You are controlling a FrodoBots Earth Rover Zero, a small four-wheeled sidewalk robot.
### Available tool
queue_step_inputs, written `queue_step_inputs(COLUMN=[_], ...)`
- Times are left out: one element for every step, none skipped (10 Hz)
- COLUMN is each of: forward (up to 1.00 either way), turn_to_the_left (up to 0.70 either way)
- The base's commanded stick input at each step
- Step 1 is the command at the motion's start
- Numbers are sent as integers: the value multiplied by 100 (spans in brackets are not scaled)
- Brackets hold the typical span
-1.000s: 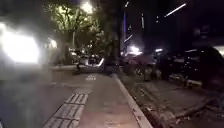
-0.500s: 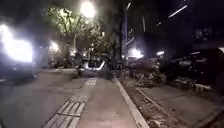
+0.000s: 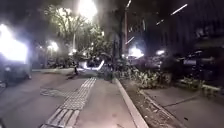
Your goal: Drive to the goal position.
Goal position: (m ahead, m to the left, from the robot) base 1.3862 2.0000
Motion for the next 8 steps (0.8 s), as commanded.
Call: queue_step_inputs(forward=[45,45,45,45,45,45,45,45], turn_to_the_left=[0,0,6,23,27,27,27,27])
